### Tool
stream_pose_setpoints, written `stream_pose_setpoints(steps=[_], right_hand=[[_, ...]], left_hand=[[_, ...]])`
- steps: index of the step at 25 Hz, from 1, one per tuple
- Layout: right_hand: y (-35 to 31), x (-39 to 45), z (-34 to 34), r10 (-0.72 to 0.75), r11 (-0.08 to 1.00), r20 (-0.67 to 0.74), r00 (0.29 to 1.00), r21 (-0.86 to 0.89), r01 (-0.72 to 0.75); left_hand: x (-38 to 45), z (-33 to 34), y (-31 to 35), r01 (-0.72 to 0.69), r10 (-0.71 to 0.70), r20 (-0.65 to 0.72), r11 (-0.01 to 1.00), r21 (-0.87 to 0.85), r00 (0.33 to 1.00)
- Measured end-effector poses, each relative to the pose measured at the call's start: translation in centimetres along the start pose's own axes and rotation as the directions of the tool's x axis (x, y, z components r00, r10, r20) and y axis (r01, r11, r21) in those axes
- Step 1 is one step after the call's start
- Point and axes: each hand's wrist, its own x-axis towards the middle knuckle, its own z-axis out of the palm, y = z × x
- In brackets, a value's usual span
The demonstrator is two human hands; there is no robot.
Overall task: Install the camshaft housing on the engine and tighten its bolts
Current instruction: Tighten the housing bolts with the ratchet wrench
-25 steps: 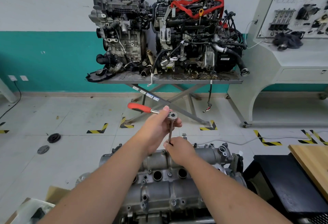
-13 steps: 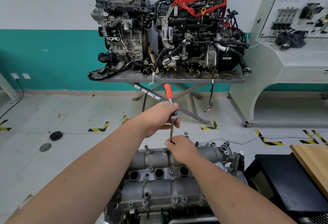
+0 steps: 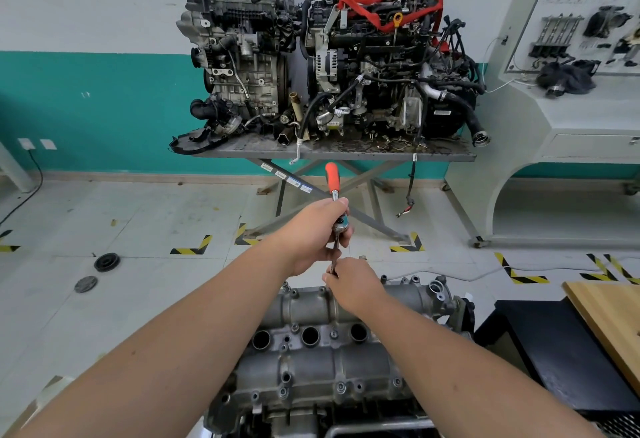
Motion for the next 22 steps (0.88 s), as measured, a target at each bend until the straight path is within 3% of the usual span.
stream_pose_setpoints(steps=[9, 16, 22], right_hand=[[0.04, 0.03, 0.36, -0.023, 0.999, -0.044, 0.999, -0.043, 0.021], [0.12, -0.09, 0.70, -0.028, 0.999, -0.093, 0.995, -0.037, 0.024], [0.20, -0.21, 0.72, -0.049, 0.999, -0.095, 0.994, -0.017, 0.048]], left_hand=[[-0.26, 0.11, 0.21, 0.002, -0.009, -0.051, 0.991, -0.135, 0.999], [0.20, 0.67, -0.22, -0.022, 0.016, -0.137, 0.999, -0.043, 0.990], [0.28, 0.93, -0.45, -0.012, 0.001, -0.151, 0.997, -0.071, 0.989]])
